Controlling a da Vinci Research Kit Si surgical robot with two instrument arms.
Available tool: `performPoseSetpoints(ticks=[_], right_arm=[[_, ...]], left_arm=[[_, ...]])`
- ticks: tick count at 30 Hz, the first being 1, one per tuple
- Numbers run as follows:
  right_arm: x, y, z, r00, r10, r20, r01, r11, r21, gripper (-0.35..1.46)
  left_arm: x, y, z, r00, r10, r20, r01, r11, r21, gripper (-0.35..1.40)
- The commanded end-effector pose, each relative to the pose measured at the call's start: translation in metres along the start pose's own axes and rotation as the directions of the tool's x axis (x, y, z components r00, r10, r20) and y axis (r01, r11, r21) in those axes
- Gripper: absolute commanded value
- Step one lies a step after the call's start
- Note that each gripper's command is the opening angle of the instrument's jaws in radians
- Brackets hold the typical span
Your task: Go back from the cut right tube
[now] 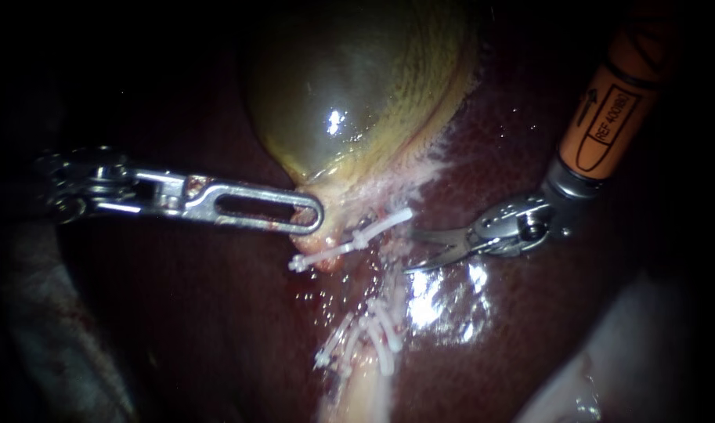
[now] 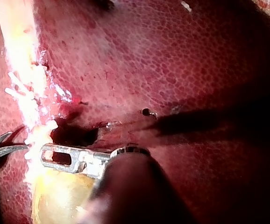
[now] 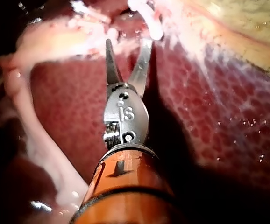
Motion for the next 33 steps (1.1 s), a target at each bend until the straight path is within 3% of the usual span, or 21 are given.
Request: performPoseSetpoints(ticks=[1,7,21,33], right_arm=[[0.0,0.0,-0.0002,1.0,0.001,-0.006,-0.001,1.0,0.0,0.46],[0.0002,0.0004,-0.0021,1.0,-0.028,-0.004,0.028,1.0,-0.002,0.57],[0.0006,0.0005,-0.0048,0.998,-0.055,-0.023,0.054,0.998,-0.007,0.62],[0.0007,0.0004,-0.0047,0.998,-0.06,-0.023,0.06,0.998,-0.007,0.62]], left_arm=[[0.0,-0.0001,0.0001,1.0,0.0,0.0,0.0,1.0,0.0,-0.35],[0.0001,-0.0002,0.0002,1.0,0.0,0.0,0.0,1.0,0.0,-0.35],[0.0001,-0.0011,0.0003,1.0,0.003,0.0,-0.003,1.0,0.001,-0.35],[-0.0008,-0.0035,0.0028,0.9998,0.015,-0.009,-0.015,1.0,0.016,-0.35]])
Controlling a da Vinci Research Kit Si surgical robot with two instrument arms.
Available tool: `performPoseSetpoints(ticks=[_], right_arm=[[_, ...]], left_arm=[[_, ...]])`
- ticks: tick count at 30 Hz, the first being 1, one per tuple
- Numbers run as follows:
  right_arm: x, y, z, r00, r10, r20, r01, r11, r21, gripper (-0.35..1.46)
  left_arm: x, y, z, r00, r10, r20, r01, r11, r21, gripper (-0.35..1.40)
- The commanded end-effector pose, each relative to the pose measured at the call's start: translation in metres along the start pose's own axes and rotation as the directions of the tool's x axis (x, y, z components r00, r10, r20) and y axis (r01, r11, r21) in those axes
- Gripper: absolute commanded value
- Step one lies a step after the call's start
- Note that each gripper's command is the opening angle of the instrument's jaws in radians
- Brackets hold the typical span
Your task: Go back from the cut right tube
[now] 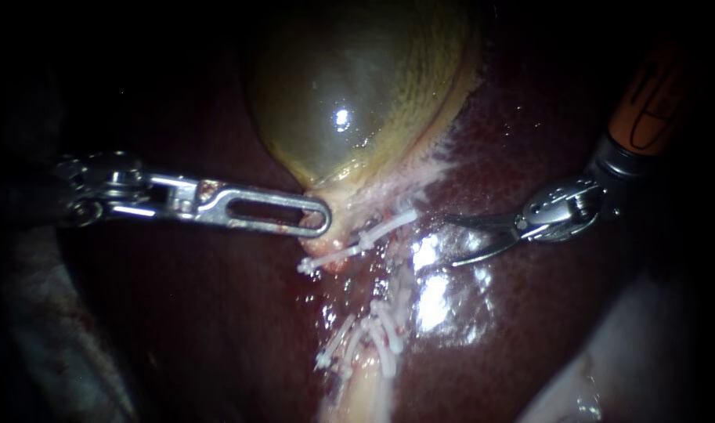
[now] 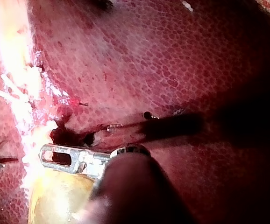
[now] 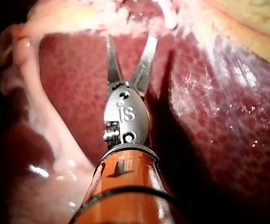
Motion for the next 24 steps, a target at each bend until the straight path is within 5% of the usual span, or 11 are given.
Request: performPoseSetpoints(ticks=[1,24], right_arm=[[0.0,0.0,0.0,1.0,-0.001,0.0,0.001,1.0,0.001,0.62],[0.0001,-0.0002,0.0002,1.0,-0.006,0.001,0.006,1.0,0.001,0.64]], left_arm=[[-0.0001,-0.0002,0.0003,1.0,0.003,0.001,-0.003,1.0,0.001,-0.35],[-0.0014,-0.0026,0.0051,0.9997,0.009,0.022,-0.009,1.0,-0.004,-0.35]])
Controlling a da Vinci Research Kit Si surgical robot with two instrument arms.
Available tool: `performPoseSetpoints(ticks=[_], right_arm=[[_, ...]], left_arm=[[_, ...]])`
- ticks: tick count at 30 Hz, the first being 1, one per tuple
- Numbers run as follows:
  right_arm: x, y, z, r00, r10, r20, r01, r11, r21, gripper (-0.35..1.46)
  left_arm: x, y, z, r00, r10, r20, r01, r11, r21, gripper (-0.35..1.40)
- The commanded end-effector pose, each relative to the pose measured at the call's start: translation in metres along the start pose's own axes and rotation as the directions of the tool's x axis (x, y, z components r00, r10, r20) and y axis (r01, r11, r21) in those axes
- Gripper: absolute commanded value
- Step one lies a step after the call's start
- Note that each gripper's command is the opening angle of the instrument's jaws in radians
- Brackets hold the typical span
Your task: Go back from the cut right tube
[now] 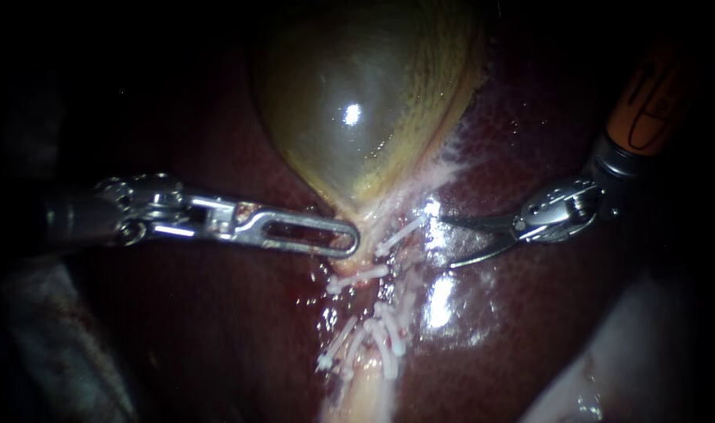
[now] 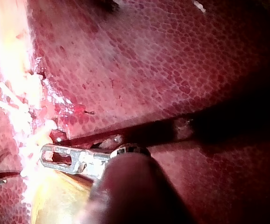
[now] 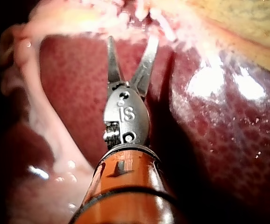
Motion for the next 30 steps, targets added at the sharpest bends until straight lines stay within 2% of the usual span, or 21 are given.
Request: performPoseSetpoints(ticks=[1,30], right_arm=[[0.0,0.0,0.0,1.0,0.0,0.0,0.0,1.0,0.0,0.64],[0.0,0.0,0.0,1.0,0.0,0.0,0.0,1.0,0.0,0.67]], left_arm=[[0.0,0.0,0.0001,1.0,0.0,0.0,0.0,1.0,0.001,-0.35],[0.0,-0.0005,0.001,1.0,0.003,0.008,-0.003,1.0,0.0,-0.35]])
